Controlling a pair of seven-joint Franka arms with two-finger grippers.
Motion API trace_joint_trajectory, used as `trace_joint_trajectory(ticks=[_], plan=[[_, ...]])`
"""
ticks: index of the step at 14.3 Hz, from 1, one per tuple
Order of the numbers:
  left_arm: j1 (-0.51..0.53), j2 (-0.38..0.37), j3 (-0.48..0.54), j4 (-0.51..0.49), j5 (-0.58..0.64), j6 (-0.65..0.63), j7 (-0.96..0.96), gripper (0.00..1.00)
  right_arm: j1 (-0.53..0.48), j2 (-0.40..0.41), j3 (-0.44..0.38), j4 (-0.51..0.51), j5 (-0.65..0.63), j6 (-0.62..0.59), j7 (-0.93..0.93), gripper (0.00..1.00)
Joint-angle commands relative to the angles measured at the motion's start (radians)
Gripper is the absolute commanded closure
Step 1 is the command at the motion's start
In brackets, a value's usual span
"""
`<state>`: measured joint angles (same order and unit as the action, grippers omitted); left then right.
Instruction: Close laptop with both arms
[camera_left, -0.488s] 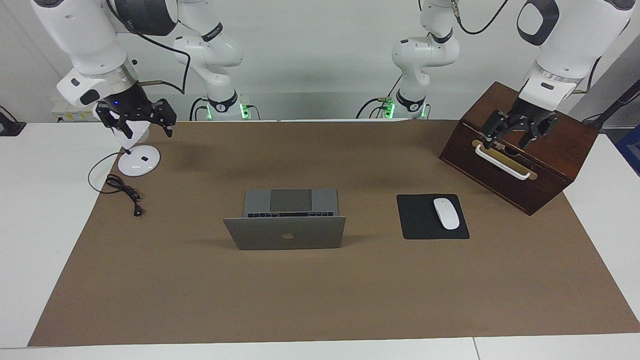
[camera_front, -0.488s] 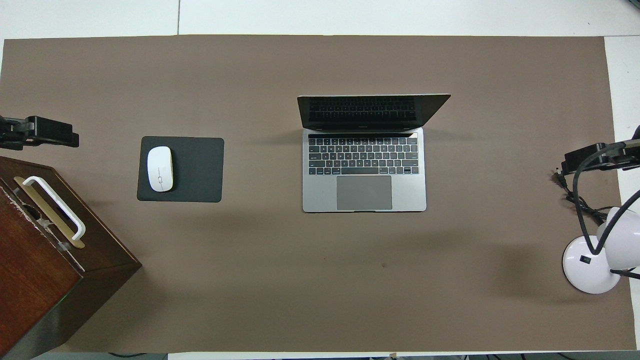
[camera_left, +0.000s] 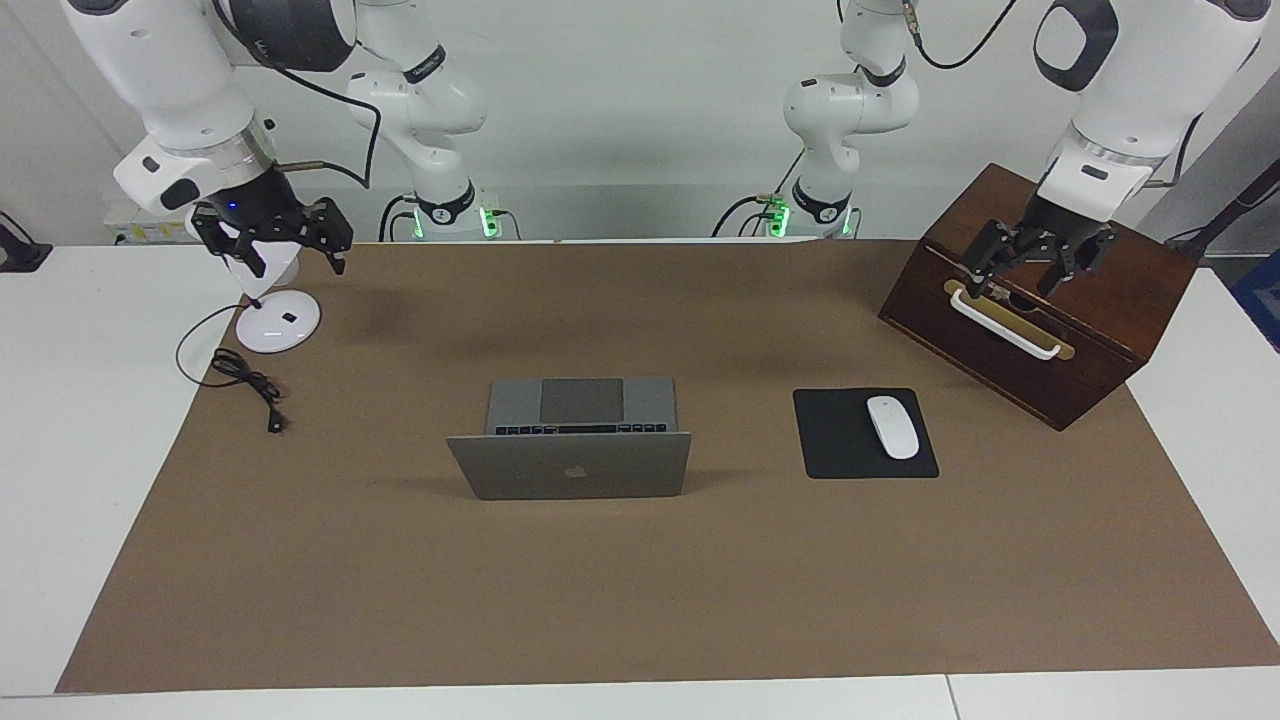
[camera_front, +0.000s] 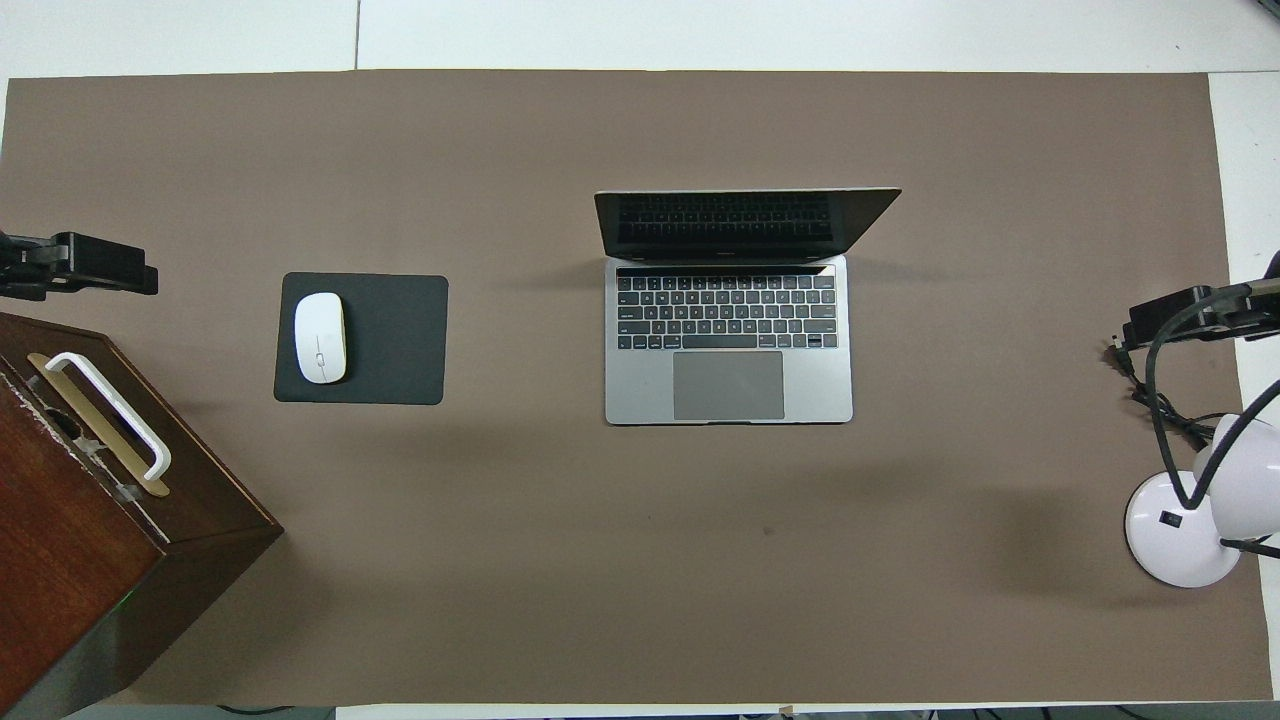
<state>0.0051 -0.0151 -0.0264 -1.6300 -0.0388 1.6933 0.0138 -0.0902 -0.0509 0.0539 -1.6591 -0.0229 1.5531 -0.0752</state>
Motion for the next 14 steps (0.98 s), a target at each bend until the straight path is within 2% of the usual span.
trace_joint_trajectory(ticks=[1, 3, 6, 11, 12, 14], plan=[[0.007, -0.028, -0.006, -0.033, 0.019, 0.002, -0.011, 0.00, -0.051, -0.007, 0.009, -0.002, 0.017, 0.001, -0.005, 0.00], [0.003, -0.028, -0.007, -0.031, 0.019, 0.014, -0.011, 0.00, -0.077, -0.006, 0.009, 0.002, 0.055, 0.005, -0.009, 0.00], [-0.002, -0.028, -0.006, -0.033, 0.019, 0.012, -0.011, 0.00, -0.075, 0.002, 0.012, 0.016, 0.046, 0.005, -0.009, 0.00], [-0.005, -0.040, -0.007, -0.059, 0.019, 0.017, -0.008, 0.00, -0.082, 0.054, 0.011, 0.103, 0.026, 0.005, -0.012, 0.02], [-0.005, -0.043, -0.007, -0.067, 0.019, 0.020, 0.000, 0.11, -0.083, 0.077, 0.011, 0.128, 0.026, 0.005, -0.012, 0.02], [0.006, -0.043, -0.007, -0.068, 0.019, 0.026, 0.006, 0.51, -0.085, 0.135, 0.011, 0.200, 0.024, 0.004, -0.012, 0.08]])
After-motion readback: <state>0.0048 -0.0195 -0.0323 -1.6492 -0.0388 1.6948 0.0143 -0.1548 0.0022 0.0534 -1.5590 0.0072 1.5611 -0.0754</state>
